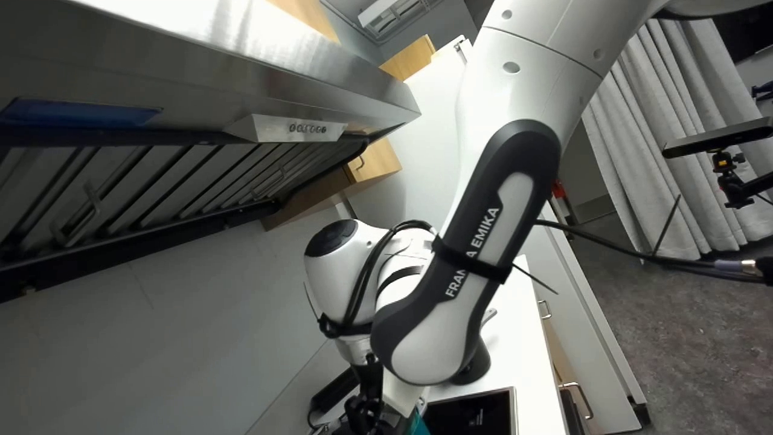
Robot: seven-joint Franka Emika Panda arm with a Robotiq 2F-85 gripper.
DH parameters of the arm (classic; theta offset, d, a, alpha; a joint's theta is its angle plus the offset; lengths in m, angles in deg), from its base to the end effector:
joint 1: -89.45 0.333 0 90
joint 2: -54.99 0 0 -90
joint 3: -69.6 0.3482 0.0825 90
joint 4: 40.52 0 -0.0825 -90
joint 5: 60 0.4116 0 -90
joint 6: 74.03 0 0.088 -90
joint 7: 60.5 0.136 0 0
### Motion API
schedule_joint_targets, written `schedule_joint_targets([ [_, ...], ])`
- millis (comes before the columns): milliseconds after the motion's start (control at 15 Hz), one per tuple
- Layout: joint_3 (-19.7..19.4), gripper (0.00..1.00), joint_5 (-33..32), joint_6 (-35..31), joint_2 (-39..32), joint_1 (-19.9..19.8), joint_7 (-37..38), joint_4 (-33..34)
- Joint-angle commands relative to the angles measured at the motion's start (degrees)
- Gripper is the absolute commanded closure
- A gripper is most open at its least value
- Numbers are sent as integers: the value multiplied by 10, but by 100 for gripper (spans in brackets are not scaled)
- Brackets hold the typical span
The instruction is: Remove the lid from the black pot and put it on the blue pot
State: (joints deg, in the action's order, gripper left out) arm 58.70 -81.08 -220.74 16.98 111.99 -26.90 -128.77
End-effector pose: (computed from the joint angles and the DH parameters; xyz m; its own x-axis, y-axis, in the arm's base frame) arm 0.7686 0.1848 0.2903 0.8932 -0.0003 0.4497 -0.0908 -0.9795 0.1797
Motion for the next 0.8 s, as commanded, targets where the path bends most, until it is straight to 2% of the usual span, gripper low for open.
schedule_joint_targets([
  [0,-49,0,-66,-68,85,43,83,-140],
  [333,-86,0,-178,-89,175,78,205,-271],
  [467,-75,0,-235,-76,214,66,255,-310],
  [600,-49,0,-278,-59,257,42,290,-348],
  [667,-82,0,-271,-59,274,75,288,-369],
  [733,-77,0,-271,-55,287,71,291,-384],
])
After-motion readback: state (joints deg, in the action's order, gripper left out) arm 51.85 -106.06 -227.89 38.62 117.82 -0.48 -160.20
